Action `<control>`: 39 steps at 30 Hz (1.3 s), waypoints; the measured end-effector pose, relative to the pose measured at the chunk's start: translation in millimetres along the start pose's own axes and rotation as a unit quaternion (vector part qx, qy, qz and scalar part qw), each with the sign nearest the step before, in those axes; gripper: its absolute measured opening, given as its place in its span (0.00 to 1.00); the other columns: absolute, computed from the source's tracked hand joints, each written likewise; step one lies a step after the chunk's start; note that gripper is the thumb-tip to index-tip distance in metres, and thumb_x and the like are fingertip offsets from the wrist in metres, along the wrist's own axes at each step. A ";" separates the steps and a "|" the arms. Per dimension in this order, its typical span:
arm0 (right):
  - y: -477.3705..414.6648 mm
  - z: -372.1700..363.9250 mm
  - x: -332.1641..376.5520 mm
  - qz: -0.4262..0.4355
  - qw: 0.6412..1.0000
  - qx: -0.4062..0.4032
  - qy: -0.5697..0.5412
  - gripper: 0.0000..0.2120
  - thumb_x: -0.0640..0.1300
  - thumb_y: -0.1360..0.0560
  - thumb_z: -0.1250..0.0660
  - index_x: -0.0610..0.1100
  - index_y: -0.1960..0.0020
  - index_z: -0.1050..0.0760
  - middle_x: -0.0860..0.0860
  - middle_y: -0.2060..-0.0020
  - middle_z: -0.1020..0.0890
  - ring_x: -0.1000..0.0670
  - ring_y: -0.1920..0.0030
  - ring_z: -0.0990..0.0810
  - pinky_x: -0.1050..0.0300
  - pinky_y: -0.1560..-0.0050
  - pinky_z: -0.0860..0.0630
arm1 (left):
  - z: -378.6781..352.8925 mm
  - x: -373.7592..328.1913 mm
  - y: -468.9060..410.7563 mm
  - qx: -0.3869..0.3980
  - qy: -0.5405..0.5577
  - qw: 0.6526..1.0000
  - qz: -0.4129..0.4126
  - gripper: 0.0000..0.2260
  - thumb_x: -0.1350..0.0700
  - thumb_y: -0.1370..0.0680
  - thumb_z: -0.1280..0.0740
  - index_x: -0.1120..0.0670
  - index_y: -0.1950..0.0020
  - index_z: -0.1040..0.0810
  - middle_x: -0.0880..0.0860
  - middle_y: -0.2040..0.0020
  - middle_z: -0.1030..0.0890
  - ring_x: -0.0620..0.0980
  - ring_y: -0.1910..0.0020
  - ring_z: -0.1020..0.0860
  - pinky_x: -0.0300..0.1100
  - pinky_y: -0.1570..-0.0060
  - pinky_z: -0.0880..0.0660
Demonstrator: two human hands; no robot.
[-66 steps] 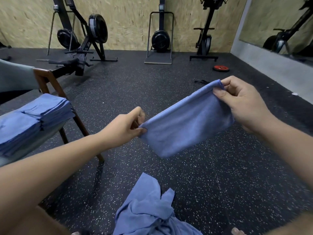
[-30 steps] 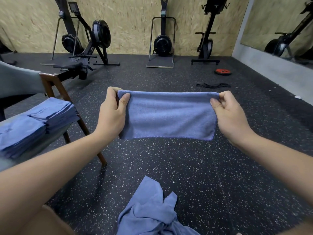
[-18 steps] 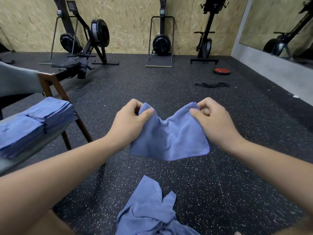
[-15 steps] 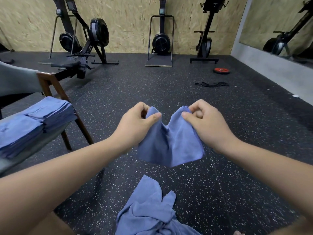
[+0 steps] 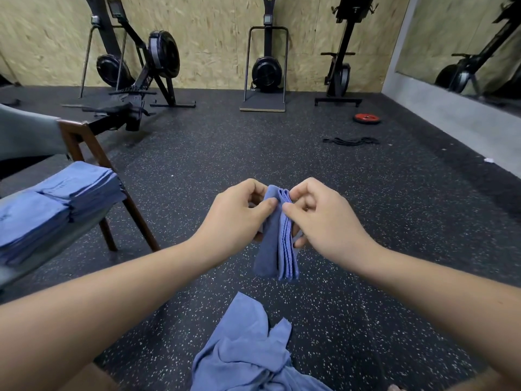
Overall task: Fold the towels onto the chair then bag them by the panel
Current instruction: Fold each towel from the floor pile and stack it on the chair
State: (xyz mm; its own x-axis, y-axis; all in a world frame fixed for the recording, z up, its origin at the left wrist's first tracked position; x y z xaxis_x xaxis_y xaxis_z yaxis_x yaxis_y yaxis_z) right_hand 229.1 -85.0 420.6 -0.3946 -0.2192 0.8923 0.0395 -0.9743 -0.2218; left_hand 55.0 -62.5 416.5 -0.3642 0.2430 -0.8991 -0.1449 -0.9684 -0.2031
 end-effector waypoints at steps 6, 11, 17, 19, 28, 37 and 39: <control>1.2 -4.0 3.3 0.003 0.998 0.016 -0.053 0.01 0.40 0.17 0.30 0.44 0.45 0.21 0.47 0.61 0.15 0.49 0.63 0.14 0.50 0.63 0.15 | -2.6 -3.1 1.0 0.014 -0.022 1.000 -0.005 0.04 0.49 0.19 0.30 0.45 0.47 0.16 0.46 0.55 0.13 0.49 0.60 0.17 0.54 0.57 0.15; 1.0 -10.1 5.6 0.019 0.996 0.066 -0.053 0.12 0.36 0.16 0.36 0.47 0.39 0.17 0.49 0.57 0.15 0.53 0.58 0.17 0.55 0.59 0.18 | 1.1 -3.0 3.3 0.033 -0.032 0.999 -0.024 0.14 0.49 0.27 0.20 0.43 0.45 0.18 0.42 0.51 0.13 0.42 0.52 0.15 0.43 0.50 0.20; -1.6 8.4 16.9 0.140 0.982 0.022 0.122 0.13 0.39 0.22 0.25 0.53 0.42 0.18 0.56 0.51 0.21 0.55 0.51 0.20 0.64 0.50 0.26 | 12.1 -6.1 -4.5 0.039 -0.061 0.996 -0.054 0.11 0.52 0.26 0.25 0.43 0.46 0.17 0.46 0.51 0.13 0.50 0.52 0.15 0.54 0.45 0.18; -6.7 14.8 12.9 0.144 0.979 0.015 0.142 0.21 0.45 0.27 0.19 0.54 0.39 0.24 0.56 0.45 0.22 0.57 0.45 0.21 0.65 0.47 0.28 | 12.5 -10.9 -3.4 0.076 -0.037 0.995 -0.060 0.09 0.56 0.22 0.24 0.46 0.43 0.16 0.48 0.48 0.12 0.53 0.48 0.14 0.58 0.40 0.18; -24.1 22.5 -36.4 -0.025 0.985 0.171 0.021 0.12 0.38 0.26 0.19 0.43 0.45 0.17 0.45 0.50 0.11 0.46 0.49 0.13 0.45 0.39 0.21 | 34.4 -5.3 -4.3 0.119 -0.006 0.991 -0.057 0.09 0.60 0.17 0.28 0.51 0.38 0.18 0.53 0.42 0.13 0.54 0.42 0.15 0.56 0.35 0.20; -25.7 19.8 -13.7 0.008 0.995 0.097 -0.003 0.08 0.32 0.26 0.23 0.41 0.49 0.16 0.46 0.54 0.11 0.52 0.55 0.16 0.52 0.48 0.21 | 37.7 20.8 -11.3 0.135 -0.129 0.982 -0.006 0.19 0.59 0.25 0.24 0.39 0.40 0.21 0.43 0.47 0.13 0.49 0.46 0.15 0.57 0.40 0.18; -22.8 9.3 -3.6 0.041 0.993 0.100 0.053 0.10 0.35 0.27 0.23 0.46 0.49 0.17 0.47 0.56 0.11 0.48 0.58 0.16 0.48 0.51 0.20 | 30.5 15.8 -9.3 0.152 -0.157 0.976 -0.016 0.21 0.54 0.29 0.21 0.38 0.40 0.21 0.41 0.49 0.15 0.45 0.50 0.16 0.51 0.44 0.18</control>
State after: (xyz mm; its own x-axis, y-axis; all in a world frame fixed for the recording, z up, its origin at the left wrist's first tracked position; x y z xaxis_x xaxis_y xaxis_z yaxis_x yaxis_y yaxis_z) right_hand 238.2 -62.4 426.1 -0.4764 -0.3012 0.8260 0.2533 -0.9467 -0.1991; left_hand 22.5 -48.0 416.0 -0.6121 0.3235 -0.7216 -0.4087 -0.9106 -0.0616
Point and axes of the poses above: each hand's wrist, its own y-axis away from the middle knuckle, its own z-axis out of the back of the hand, x = y × z, the point moved 8 cm from there along -y, towards the middle knuckle
